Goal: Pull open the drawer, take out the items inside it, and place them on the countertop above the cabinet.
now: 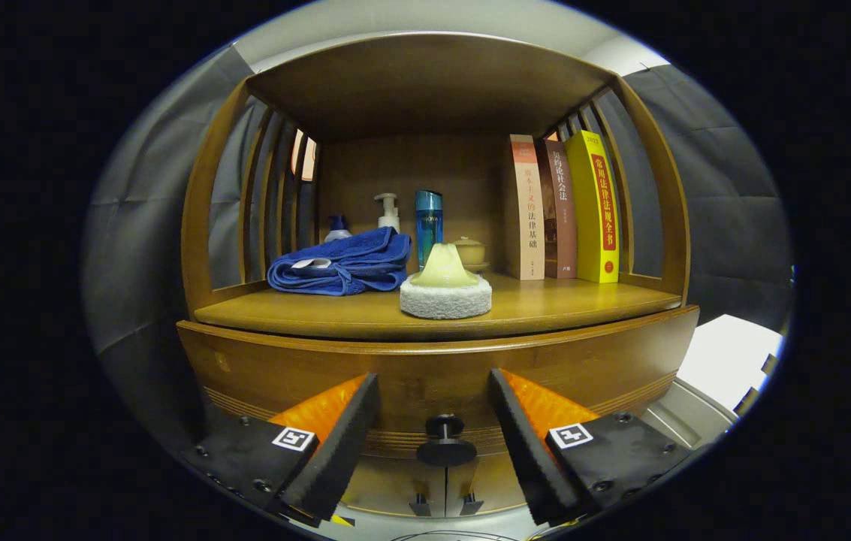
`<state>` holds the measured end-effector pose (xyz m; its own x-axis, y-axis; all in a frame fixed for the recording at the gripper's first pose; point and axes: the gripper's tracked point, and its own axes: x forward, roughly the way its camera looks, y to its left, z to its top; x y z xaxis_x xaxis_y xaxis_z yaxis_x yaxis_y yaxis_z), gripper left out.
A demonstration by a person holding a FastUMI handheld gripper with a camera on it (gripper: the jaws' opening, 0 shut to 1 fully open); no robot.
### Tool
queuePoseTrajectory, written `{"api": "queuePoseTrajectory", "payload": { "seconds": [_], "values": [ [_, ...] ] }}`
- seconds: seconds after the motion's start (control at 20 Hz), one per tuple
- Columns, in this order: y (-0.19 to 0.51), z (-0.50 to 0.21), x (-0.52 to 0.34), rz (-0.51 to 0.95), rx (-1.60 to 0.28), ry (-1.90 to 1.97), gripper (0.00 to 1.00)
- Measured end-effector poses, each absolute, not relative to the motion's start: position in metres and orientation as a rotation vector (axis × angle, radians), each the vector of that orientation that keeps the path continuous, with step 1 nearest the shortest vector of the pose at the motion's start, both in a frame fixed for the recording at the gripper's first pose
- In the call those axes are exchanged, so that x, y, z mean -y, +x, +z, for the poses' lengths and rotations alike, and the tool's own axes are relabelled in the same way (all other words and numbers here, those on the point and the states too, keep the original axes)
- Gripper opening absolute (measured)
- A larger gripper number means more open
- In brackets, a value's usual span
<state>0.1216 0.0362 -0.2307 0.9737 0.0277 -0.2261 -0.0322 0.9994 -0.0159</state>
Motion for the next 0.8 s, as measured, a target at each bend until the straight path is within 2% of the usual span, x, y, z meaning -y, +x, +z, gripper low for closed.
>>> {"api": "queuePoseTrajectory", "payload": {
  "seconds": [0.5, 0.8],
  "values": [
    [0.132, -0.239, -0.033, 0.009, -0.254, -0.013, 0.98],
    [0.1, -0.19, -0.023, -0.014, -0.197, -0.027, 0.98]
  ]
}}
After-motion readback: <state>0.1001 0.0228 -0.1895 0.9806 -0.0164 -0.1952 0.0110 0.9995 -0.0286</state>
